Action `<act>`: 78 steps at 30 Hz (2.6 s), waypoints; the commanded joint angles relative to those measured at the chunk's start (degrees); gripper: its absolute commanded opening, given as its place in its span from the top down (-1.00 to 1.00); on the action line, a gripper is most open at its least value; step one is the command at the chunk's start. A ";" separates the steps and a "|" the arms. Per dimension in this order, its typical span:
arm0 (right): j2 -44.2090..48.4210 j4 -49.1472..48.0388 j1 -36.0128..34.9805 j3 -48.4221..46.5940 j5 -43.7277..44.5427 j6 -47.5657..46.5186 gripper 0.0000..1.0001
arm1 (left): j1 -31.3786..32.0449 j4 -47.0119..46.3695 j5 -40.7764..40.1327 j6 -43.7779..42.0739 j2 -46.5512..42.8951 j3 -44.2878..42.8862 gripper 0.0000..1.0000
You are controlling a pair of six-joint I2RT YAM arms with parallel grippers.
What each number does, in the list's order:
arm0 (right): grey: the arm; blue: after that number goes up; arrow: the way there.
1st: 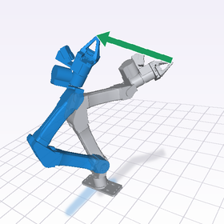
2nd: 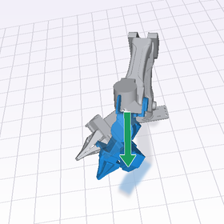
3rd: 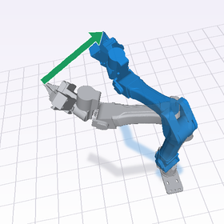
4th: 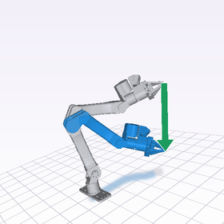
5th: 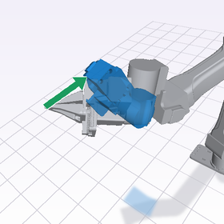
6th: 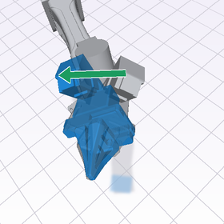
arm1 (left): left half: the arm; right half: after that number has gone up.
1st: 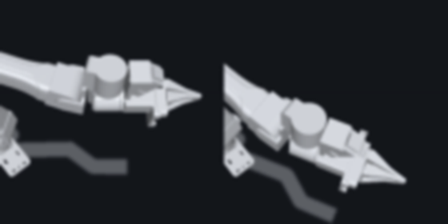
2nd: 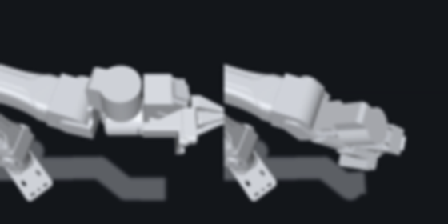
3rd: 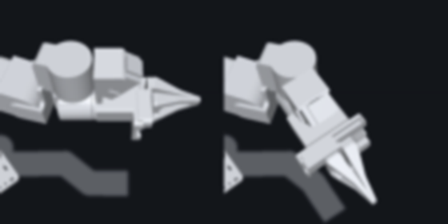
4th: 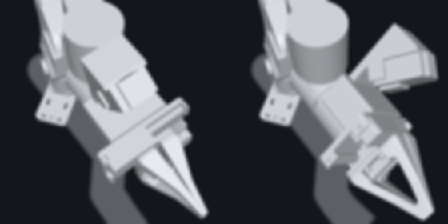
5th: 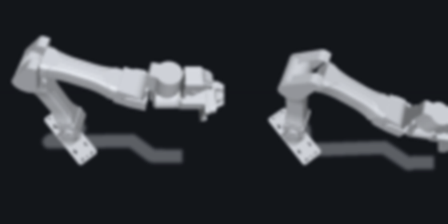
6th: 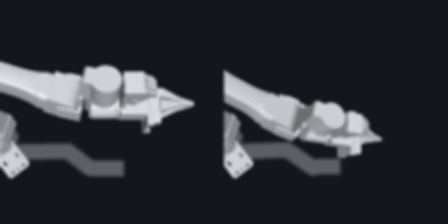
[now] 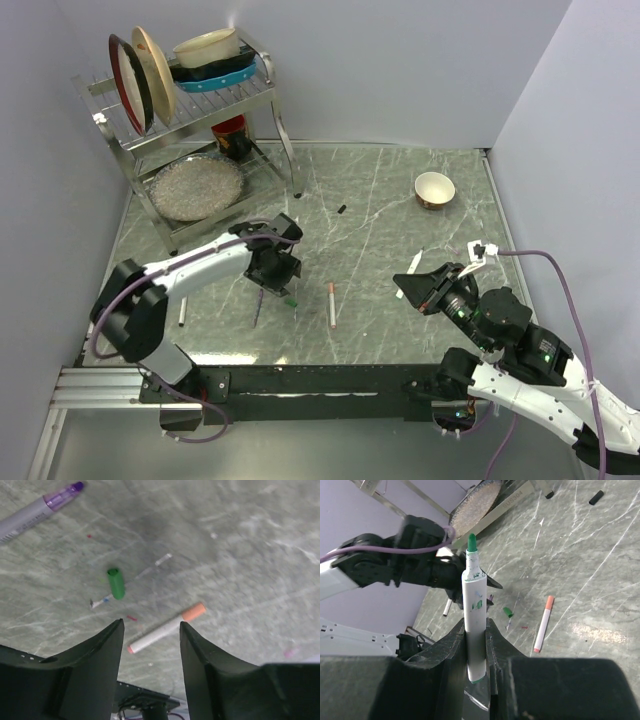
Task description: Insert the pens into the pen caps
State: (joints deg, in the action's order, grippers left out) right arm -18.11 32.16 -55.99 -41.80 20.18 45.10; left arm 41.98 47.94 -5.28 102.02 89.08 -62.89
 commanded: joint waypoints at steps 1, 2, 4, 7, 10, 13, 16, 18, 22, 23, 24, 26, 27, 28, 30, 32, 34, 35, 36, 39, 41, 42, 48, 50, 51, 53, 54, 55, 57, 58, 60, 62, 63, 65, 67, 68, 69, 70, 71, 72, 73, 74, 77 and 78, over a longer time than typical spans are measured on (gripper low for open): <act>1.23 -0.35 0.26 -0.04 1.61 -0.10 1.00 | 0.12 3.30 2.11 3.54 4.87 -0.74 -0.04; 1.32 -0.43 0.26 0.05 1.70 -0.10 1.00 | 0.04 3.30 2.55 3.71 5.57 -0.48 0.05; 1.32 -0.26 0.26 0.14 1.79 -0.01 1.00 | 0.04 2.59 3.26 4.33 6.90 0.57 0.10; 1.41 0.27 0.26 -0.12 2.14 -0.19 1.00 | 0.04 0.84 4.13 4.33 7.77 1.89 0.09; 1.67 0.36 0.26 -0.12 2.40 -0.45 1.00 | 0.04 1.45 3.35 4.33 9.36 1.55 0.05; 1.50 0.44 0.26 -0.21 2.40 -0.54 1.00 | 0.04 1.37 3.17 4.51 10.76 1.46 0.09; 1.23 0.36 0.26 -0.21 2.40 -0.45 1.00 | 0.04 0.93 3.43 4.51 11.47 1.90 0.10; 1.15 0.18 0.35 -0.12 2.23 -0.45 1.00 | 0.04 1.19 3.34 4.51 12.26 1.72 0.13; 0.88 -0.17 0.26 -0.03 1.88 -0.63 1.00 | 0.04 1.45 3.43 4.50 13.14 1.81 0.24; 0.79 -0.17 0.26 -0.03 1.88 -0.54 1.00 | 0.04 1.36 3.69 4.51 13.31 1.90 0.34; 0.62 -0.17 0.26 -0.12 1.61 -0.54 1.00 | 0.04 0.75 3.87 4.33 13.31 2.42 0.39; 0.18 -0.17 0.26 -0.12 1.26 -0.37 1.00 | 0.04 0.31 4.22 4.33 13.32 2.95 0.62; 0.09 -0.26 0.26 0.05 0.56 -0.28 1.00 | 0.12 -0.39 4.48 4.07 13.23 3.47 0.73; -0.26 -0.78 0.26 0.31 -0.14 -0.28 1.00 | 0.04 -0.57 4.75 3.89 13.14 3.57 0.90; -0.52 -1.49 0.26 0.93 -1.63 -0.45 1.00 | 0.04 -1.62 4.75 3.02 12.18 3.74 0.98; -1.40 -2.54 0.26 1.37 -4.79 -0.54 1.00 | 0.12 -2.24 4.23 1.01 10.43 3.31 0.98; -2.54 -4.72 0.26 2.25 -9.78 -1.68 1.00 | 0.12 -3.29 2.56 -1.19 8.84 1.64 0.98; -2.81 -5.70 0.26 2.77 -11.55 -2.12 1.00 | 0.12 -3.73 1.86 -3.73 6.57 1.02 0.98; -3.07 -7.10 0.26 4.00 -14.09 -3.25 1.00 | 0.12 -4.60 1.24 -5.15 5.33 -0.03 0.98; -4.04 -13.69 0.26 7.77 -21.48 -3.01 1.00 | 0.12 -12.23 0.97 -13.66 -0.99 -0.74 0.98; -5.53 -19.31 0.26 9.97 -26.13 -2.74 1.00 | 0.30 -17.85 1.67 -20.15 -5.55 -0.91 0.98; -6.40 -20.98 0.26 11.46 -27.29 -2.48 1.00 | 0.47 -19.36 1.94 -22.45 -7.06 -1.26 0.98; -14.57 -29.34 0.18 11.92 -33.89 -3.35 1.00 | 1.97 -31.57 4.74 -38.72 -18.05 2.31 0.98; -16.16 -30.49 0.26 11.13 -34.68 -4.14 1.00 | 2.23 -39.37 9.04 -41.37 -23.23 7.14 0.98; -17.82 -31.10 0.18 10.69 -35.03 -4.49 1.00 | 2.23 -41.33 10.10 -41.46 -24.90 8.48 0.98; -19.50 -31.20 0.18 9.12 -35.30 -4.93 1.00 | 2.23 -45.03 13.34 -42.25 -28.77 11.63 0.98; -20.90 -30.93 0.26 8.67 -34.95 -5.02 1.00 | 2.23 -47.48 14.50 -42.86 -29.83 12.35 0.98; -21.52 -30.93 0.26 8.41 -34.69 -4.94 1.00 | 2.23 -49.07 15.29 -42.95 -31.23 12.88 0.98; -23.10 -31.63 0.18 7.53 -34.69 -4.94 1.00 | 2.32 -50.31 17.13 -42.78 -32.38 14.20 0.98; -23.55 -32.07 0.18 7.35 -35.03 -4.94 1.00 | 2.32 -51.19 17.84 -43.21 -33.35 14.46 0.98; -24.69 -32.07 0.18 6.91 -35.48 -4.59 1.00 | 2.32 -51.90 19.42 -44.01 -33.97 15.52 0.98; -25.31 -33.83 0.26 6.73 -35.48 -4.15 1.00 | 2.32 -51.64 19.34 -43.57 -34.67 16.13 0.98; -25.92 -34.01 0.18 6.65 -35.39 -3.88 1.00 | 2.32 -51.72 19.34 -43.22 -34.85 16.40 0.98; -26.54 -34.10 0.18 6.30 -35.39 -3.71 1.00 | 2.32 -52.42 20.04 -42.60 -35.20 16.84 0.98; -27.42 -34.36 0.18 6.12 -35.65 -3.62 1.00 | 2.23 -52.51 20.66 -42.34 -35.20 16.84 0.98; -27.59 -34.45 0.18 5.94 -35.74 -3.62 1.00 | 2.41 -52.34 20.57 -42.34 -35.20 16.84 0.98; -28.12 -34.53 0.18 5.77 -35.74 -3.62 1.00 | 2.41 -52.51 20.75 -42.51 -35.29 16.84 0.98; -28.30 -34.54 0.18 5.59 -35.83 -3.62 1.00 | 2.50 -52.60 21.01 -42.86 -35.55 17.01 0.98; -28.38 -34.54 0.18 5.33 -35.83 -3.70 1.00 | 2.50 -52.78 21.10 -43.04 -35.73 17.28 0.98; -28.65 -34.54 0.18 5.15 -35.83 -3.71 1.00 | 2.50 -52.78 21.01 -43.13 -35.82 17.37 0.98; -28.82 -34.45 0.18 4.98 -35.92 -3.71 1.00 | 2.58 -52.95 21.01 -43.39 -36.25 17.63 0.98; -29.00 -34.45 0.26 4.63 -35.92 -3.71 1.00 | 2.58 -53.21 20.92 -43.48 -36.43 18.06 0.98; -29.53 -34.01 0.18 4.10 -35.74 -4.06 1.00 | 2.67 -54.62 22.15 -43.66 -36.78 19.12 0.98; -29.79 -34.10 0.18 4.01 -35.83 -3.97 1.00 | 2.67 -55.32 22.24 -43.66 -36.70 19.30 0.98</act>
State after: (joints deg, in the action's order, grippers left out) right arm -47.35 0.36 -55.99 -34.72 -14.94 41.47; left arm 44.31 -2.74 14.81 60.03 53.52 -44.34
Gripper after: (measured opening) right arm 0.230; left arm 0.049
